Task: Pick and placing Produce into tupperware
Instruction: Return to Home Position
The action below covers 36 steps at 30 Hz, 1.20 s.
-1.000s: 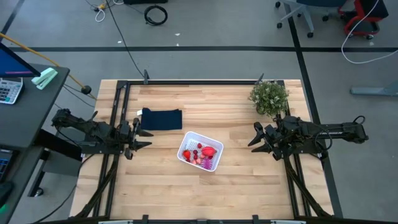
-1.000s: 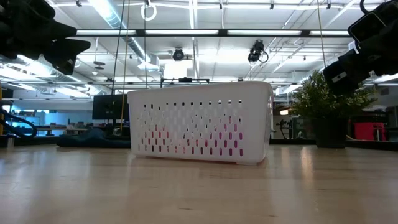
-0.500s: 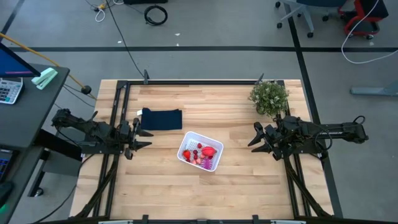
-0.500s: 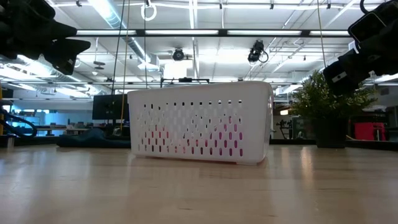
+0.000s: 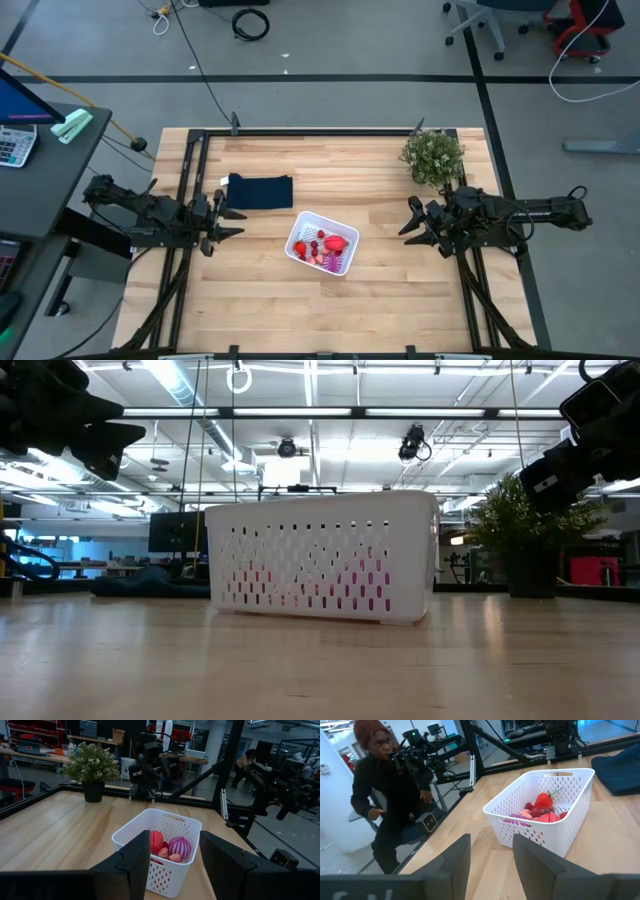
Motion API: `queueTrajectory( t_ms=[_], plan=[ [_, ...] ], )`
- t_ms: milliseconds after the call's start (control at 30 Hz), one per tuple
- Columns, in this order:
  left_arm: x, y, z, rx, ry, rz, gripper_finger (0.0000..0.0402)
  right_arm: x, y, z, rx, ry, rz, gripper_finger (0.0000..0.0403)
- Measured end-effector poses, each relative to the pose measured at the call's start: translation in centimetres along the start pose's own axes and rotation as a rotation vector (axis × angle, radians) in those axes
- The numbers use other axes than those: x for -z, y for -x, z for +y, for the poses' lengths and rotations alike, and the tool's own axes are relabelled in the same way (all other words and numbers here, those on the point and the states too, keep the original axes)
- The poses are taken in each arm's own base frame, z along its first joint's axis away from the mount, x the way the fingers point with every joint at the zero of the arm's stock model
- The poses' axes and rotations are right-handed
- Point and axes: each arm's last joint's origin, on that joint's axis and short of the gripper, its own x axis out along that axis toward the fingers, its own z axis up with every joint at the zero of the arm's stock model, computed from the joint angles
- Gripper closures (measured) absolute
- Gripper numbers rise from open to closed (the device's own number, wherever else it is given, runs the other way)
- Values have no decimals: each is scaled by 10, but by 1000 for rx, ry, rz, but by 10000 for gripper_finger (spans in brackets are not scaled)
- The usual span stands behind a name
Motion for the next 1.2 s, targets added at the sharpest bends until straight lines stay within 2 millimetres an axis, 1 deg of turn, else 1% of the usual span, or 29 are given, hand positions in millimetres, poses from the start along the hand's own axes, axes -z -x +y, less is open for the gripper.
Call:
queueTrajectory(
  t_ms=[333,567,900,1200],
  plan=[
    [0,0,0,0,0,0,218,0,0,0,0,0,0,248],
    [0,0,0,0,0,0,225,0,0,0,0,0,0,248],
    [0,0,0,0,0,0,218,0,0,0,0,1,0,248],
    [0,0,0,0,0,0,225,0,0,0,0,1,0,248]
  ],
)
